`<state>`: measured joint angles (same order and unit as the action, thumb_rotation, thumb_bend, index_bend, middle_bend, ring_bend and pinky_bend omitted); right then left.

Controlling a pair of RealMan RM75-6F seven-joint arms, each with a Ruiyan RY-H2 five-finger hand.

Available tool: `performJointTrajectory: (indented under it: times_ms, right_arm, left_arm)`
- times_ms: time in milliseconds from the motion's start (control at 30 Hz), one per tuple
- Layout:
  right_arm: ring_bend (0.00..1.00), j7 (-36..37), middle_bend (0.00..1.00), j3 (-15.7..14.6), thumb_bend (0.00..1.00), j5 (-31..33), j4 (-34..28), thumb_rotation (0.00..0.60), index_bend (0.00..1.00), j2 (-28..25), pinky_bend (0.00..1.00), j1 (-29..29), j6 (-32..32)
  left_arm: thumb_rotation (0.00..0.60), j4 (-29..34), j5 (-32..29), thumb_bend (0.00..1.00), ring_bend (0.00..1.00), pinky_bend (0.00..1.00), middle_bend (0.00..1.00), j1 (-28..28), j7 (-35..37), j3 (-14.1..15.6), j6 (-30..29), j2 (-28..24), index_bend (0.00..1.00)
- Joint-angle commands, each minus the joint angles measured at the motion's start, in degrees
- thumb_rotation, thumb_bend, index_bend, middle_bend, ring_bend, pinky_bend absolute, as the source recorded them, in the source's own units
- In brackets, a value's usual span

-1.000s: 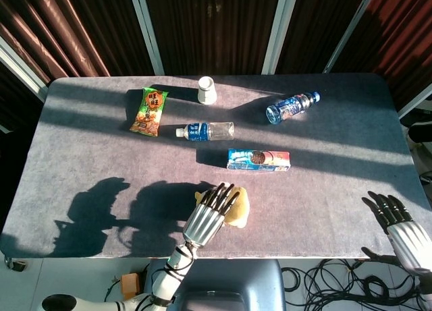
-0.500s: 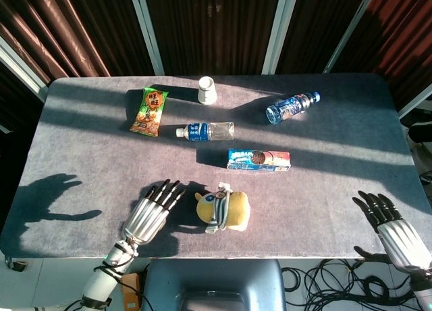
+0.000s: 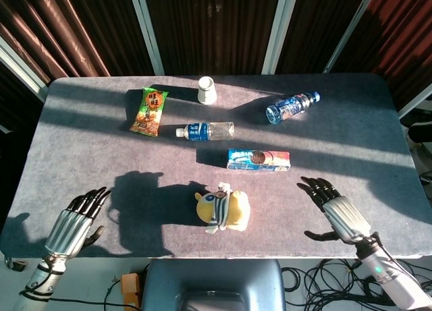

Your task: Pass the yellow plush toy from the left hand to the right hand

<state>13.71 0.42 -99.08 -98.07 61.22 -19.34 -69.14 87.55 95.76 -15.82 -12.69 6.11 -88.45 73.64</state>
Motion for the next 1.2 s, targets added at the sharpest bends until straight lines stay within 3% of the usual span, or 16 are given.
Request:
performJointTrajectory:
  times_ms: [33, 233, 367, 600, 867, 967, 1033, 1133, 1200]
  right_arm:
    - [0.0, -2.2, 0.0, 3.5, 0.05, 4.3, -4.4, 0.6, 0.0, 3.6, 0.1, -6.0, 8.2]
    - [0.0, -1.6, 0.0, 6.6, 0.05, 11.5, -8.4, 0.6, 0.0, 6.5, 0.1, -13.8, 19.5]
    - [0.0, -7.5, 0.0, 7.8, 0.05, 16.9, -8.9, 0.6, 0.0, 9.5, 0.1, -17.1, 23.4]
    - [0.0, -25.1, 0.0, 9.0, 0.05, 34.1, -6.7, 0.6, 0.0, 17.9, 0.12, -23.3, 26.5]
    - [0.0, -38.6, 0.0, 8.1, 0.05, 51.7, -4.4, 0.6, 0.0, 25.0, 0.16, -29.6, 22.2]
    - [0.02, -40.9, 0.0, 7.8, 0.05, 55.4, -2.6, 0.6, 0.0, 27.1, 0.24, -31.3, 21.0]
    - [0.11, -41.7, 0.02, 7.7, 0.05, 56.6, -1.5, 0.6, 0.04, 28.4, 0.34, -31.9, 20.0]
    - [0.36, -41.9, 0.2, 7.5, 0.05, 56.7, 0.5, 0.6, 0.18, 30.6, 0.6, -32.0, 18.0]
    - [0.49, -41.6, 0.33, 7.3, 0.05, 55.8, 1.6, 0.6, 0.28, 31.6, 0.72, -31.7, 16.9]
  left_arm:
    - [0.6, 0.2, 0.4, 0.28, 0.16, 0.29, 0.1, 2.2, 2.2, 1.0, -0.9, -1.7, 0.0]
    - [0.6, 1.4, -0.8, 0.28, 0.18, 0.29, 0.13, 3.6, 3.4, 0.1, -1.2, -3.1, 0.0]
    - [0.6, 1.8, -1.1, 0.28, 0.18, 0.29, 0.14, 3.9, 4.5, -0.4, -0.7, -3.7, 0.0]
    - [0.6, 2.6, -1.3, 0.28, 0.2, 0.29, 0.15, 4.5, 6.0, -1.0, -0.2, -5.1, 0.0]
    - [0.6, 3.2, -2.1, 0.28, 0.2, 0.29, 0.16, 5.1, 8.8, -1.8, 0.7, -6.5, 0.02]
    - [0.6, 3.2, -1.8, 0.28, 0.2, 0.29, 0.17, 5.2, 9.2, -2.0, 0.7, -6.7, 0.03]
    - [0.6, 3.1, -1.8, 0.28, 0.21, 0.29, 0.17, 5.3, 9.5, -2.1, 0.7, -6.8, 0.03]
    - [0.6, 3.1, -1.9, 0.28, 0.21, 0.29, 0.17, 5.6, 10.0, -2.4, 0.8, -6.9, 0.04]
    - [0.6, 3.1, -1.9, 0.28, 0.22, 0.29, 0.18, 5.7, 10.2, -2.5, 0.8, -7.1, 0.04]
